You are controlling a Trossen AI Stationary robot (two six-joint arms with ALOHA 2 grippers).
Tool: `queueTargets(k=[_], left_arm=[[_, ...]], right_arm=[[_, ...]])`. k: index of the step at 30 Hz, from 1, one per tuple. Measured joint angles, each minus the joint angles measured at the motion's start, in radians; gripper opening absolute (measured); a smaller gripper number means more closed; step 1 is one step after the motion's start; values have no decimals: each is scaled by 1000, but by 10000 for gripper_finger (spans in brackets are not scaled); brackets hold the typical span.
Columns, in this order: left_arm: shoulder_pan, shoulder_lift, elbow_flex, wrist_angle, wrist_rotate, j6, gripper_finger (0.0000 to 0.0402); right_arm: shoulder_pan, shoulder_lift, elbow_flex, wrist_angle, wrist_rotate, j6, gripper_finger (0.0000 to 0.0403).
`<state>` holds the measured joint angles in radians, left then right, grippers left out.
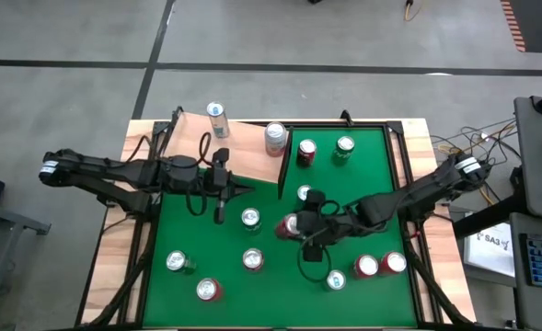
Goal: Place canned beverage on shelf
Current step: Put the red/black soda can on the shelf
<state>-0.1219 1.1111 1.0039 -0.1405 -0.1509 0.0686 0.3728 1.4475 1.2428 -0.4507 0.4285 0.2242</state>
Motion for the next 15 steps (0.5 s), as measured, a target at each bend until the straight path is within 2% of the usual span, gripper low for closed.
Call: queueTargets(k=[4,11,15], left_arm=[[-4,0,13,-7,-39,46,0],[-56,17,-4,1,-224,122,0],[-91,52,-5,34,-257,157,0]], right_arm=[[0,-26,13,12,110,-19,297],[0,-35,26,100,208,-42,297],[0,-35,25,150,303,-37,297]])
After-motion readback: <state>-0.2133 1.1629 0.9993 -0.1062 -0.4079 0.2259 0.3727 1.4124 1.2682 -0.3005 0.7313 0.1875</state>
